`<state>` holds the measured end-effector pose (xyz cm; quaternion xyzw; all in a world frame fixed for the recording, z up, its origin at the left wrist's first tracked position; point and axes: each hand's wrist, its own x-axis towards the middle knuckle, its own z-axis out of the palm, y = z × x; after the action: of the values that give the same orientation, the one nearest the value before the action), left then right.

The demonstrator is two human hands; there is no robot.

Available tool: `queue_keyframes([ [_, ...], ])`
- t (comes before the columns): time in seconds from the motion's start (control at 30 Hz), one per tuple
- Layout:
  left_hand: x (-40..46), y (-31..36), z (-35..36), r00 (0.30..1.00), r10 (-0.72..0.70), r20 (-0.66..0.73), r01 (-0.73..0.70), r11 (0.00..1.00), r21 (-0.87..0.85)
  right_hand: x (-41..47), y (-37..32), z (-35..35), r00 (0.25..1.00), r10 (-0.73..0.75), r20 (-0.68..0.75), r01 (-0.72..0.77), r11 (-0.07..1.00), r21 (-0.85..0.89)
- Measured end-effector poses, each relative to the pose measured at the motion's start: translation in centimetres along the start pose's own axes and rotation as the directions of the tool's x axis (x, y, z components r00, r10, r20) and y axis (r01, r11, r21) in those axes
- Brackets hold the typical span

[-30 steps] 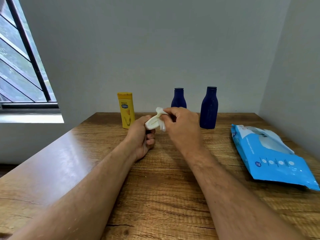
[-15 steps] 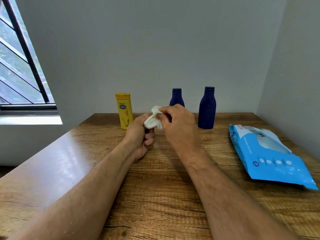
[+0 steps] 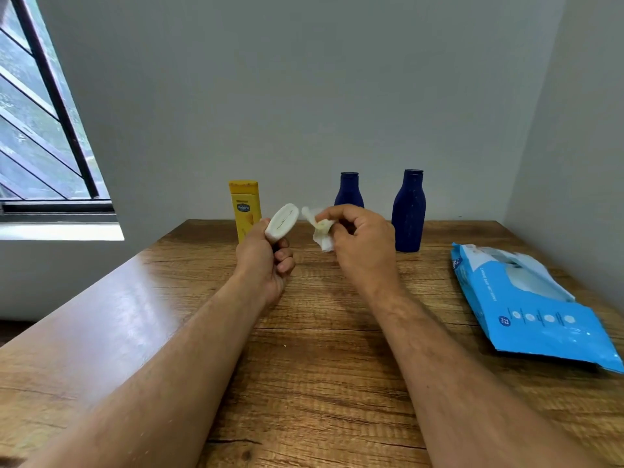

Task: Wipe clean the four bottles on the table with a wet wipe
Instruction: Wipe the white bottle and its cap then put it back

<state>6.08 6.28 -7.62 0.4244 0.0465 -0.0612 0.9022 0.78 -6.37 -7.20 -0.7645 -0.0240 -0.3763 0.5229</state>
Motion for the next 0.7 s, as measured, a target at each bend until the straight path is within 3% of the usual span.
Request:
queue_keyframes([
  [0.2,-0.5,-0.5,0.2,0.995,-0.001,0.098,-0.012,0.992,0.125,-0.5,-0.5,0.4,0.989,-0.144,-0.035,0.141,0.986,-0.094],
  [0.43,-0.4,-0.7,0.2,0.988,0.024,0.154,-0.052,0.983,0.178,-0.3,-1.0,0.4,0.993,-0.105,-0.050,0.099,0.989,-0.109],
  [0.63,0.2,-0.7,-0.3,0.985,0.120,0.127,-0.144,0.969,0.202,-1.3,-1.0,0.4,0.941,-0.240,0.238,0.289,0.936,-0.202],
  [0.7,0.2,-0.6,-0.5,0.979,0.117,0.166,-0.149,0.969,0.199,-1.4,-1.1,0.4,0.921,-0.284,0.266,0.344,0.914,-0.214],
])
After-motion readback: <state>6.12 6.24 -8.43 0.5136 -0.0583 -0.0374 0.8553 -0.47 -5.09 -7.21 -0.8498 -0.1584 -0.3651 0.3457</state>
